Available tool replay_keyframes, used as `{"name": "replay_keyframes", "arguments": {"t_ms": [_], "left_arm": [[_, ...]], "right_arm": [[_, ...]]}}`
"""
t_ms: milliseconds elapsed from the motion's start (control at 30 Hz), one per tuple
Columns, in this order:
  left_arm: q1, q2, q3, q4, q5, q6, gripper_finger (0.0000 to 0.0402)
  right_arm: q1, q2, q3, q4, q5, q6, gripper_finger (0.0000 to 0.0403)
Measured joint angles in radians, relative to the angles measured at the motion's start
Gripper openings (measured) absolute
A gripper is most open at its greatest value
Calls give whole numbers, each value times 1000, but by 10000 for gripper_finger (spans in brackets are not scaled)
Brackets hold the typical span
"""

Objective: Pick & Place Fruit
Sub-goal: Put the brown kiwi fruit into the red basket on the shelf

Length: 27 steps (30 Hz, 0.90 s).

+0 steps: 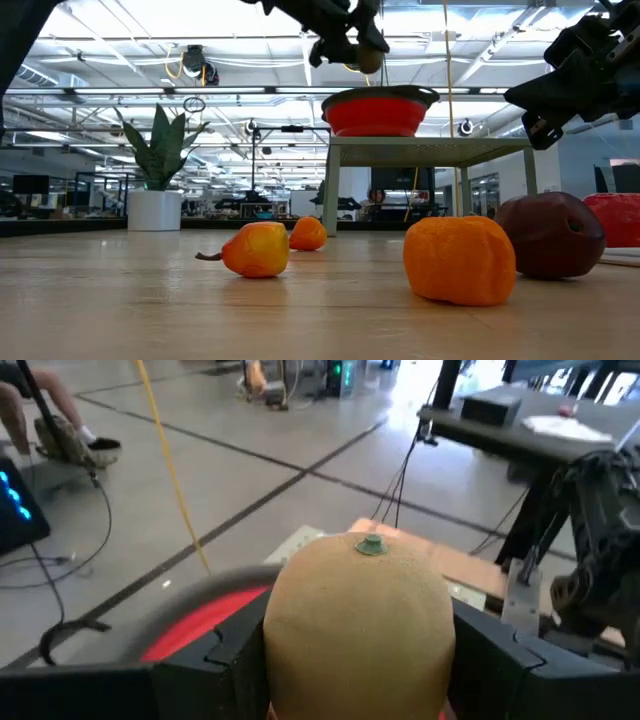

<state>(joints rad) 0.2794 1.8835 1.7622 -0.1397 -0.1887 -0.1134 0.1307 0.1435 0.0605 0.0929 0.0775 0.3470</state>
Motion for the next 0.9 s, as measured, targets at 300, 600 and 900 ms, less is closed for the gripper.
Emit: {"name": "replay_keyframes", "arguments": {"t_ms": [300, 600, 900], "left_arm": [[24, 32, 0, -66, 15, -27, 223], [27, 28, 1, -126, -2, -28, 223], [57, 28, 1, -156, -47, -47, 223]], "right_arm": [[0, 0, 0, 1, 0, 0, 4], [0, 0, 0, 1, 0, 0, 4], [0, 0, 0, 1, 0, 0, 4]]}}
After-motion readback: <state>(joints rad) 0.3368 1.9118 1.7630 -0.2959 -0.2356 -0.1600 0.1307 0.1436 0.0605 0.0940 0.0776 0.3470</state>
